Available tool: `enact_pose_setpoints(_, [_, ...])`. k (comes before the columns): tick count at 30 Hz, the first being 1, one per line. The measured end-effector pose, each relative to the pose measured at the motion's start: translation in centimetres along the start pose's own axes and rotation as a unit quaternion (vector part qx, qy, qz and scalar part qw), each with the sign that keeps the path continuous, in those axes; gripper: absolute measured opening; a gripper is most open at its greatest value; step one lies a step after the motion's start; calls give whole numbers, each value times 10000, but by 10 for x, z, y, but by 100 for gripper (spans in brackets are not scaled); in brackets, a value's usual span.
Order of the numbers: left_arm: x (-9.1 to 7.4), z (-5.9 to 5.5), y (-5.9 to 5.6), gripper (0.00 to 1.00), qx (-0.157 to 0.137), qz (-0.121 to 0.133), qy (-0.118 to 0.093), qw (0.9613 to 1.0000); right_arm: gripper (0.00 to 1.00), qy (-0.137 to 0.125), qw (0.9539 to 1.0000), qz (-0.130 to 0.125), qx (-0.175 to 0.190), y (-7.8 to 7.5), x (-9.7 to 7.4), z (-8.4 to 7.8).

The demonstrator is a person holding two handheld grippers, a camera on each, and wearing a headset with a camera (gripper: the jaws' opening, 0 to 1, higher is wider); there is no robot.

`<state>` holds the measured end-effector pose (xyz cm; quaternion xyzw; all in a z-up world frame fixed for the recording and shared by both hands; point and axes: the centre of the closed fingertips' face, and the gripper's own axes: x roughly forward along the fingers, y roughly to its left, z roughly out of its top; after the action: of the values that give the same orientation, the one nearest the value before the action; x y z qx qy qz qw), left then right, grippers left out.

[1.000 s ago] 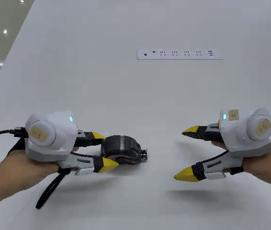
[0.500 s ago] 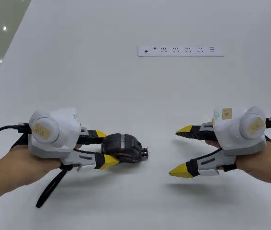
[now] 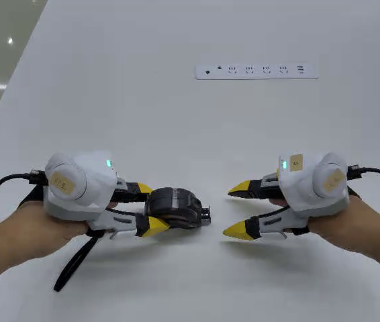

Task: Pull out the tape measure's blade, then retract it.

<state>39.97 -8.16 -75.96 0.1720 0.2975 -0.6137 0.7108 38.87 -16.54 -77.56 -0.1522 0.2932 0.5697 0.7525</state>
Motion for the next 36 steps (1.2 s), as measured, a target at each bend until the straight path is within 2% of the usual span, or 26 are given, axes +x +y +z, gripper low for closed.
enact_pose_setpoints(14, [1, 0, 1, 28, 2, -43, 19, 10000, 20, -17, 9992, 263, -312, 4, 21, 5])
enact_pose_setpoints(28, [2, 0, 2, 27, 18, -59, 8, 10000, 12, -13, 9980, 342, -528, 6, 32, 4])
enact_pose_setpoints(36, [2, 0, 2, 27, 112, -57, 32, 9999, 11, -22, 9975, 280, -647, 7, 31, 5])
